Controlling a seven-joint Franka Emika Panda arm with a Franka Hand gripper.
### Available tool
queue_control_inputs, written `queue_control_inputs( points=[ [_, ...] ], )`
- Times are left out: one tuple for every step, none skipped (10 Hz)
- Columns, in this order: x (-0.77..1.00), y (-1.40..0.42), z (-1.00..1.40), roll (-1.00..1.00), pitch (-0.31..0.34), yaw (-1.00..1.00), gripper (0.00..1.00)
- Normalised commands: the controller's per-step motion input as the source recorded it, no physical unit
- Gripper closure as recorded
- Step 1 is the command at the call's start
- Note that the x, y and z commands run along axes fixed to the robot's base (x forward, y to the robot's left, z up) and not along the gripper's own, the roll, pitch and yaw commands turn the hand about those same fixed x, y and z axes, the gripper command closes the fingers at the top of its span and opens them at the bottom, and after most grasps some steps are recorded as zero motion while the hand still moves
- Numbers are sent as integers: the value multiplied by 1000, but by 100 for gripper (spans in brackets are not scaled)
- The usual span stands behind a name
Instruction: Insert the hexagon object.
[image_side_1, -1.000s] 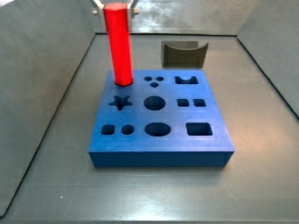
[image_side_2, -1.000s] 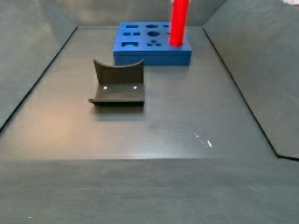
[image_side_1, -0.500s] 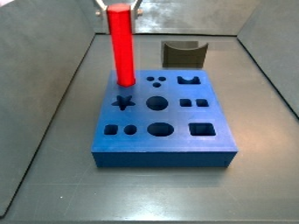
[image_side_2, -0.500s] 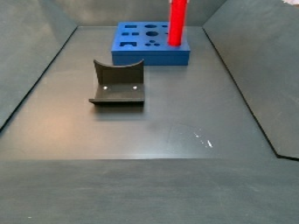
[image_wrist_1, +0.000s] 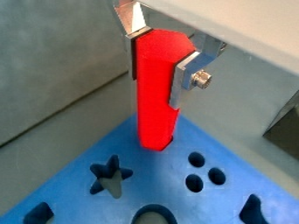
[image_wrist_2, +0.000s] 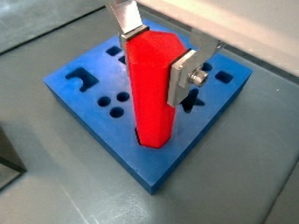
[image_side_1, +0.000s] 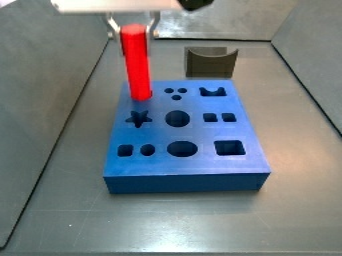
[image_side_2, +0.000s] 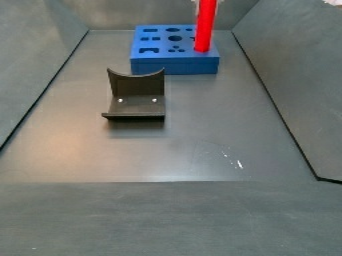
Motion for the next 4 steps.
queue_control_inputs(
  points=[
    [0,0,-946,39,-163,0,100],
    [-51,0,-577,-93,-149,0,100],
    [0,0,-131,-73,-43,0,100],
    [0,-6,0,13,0,0,100]
  ],
)
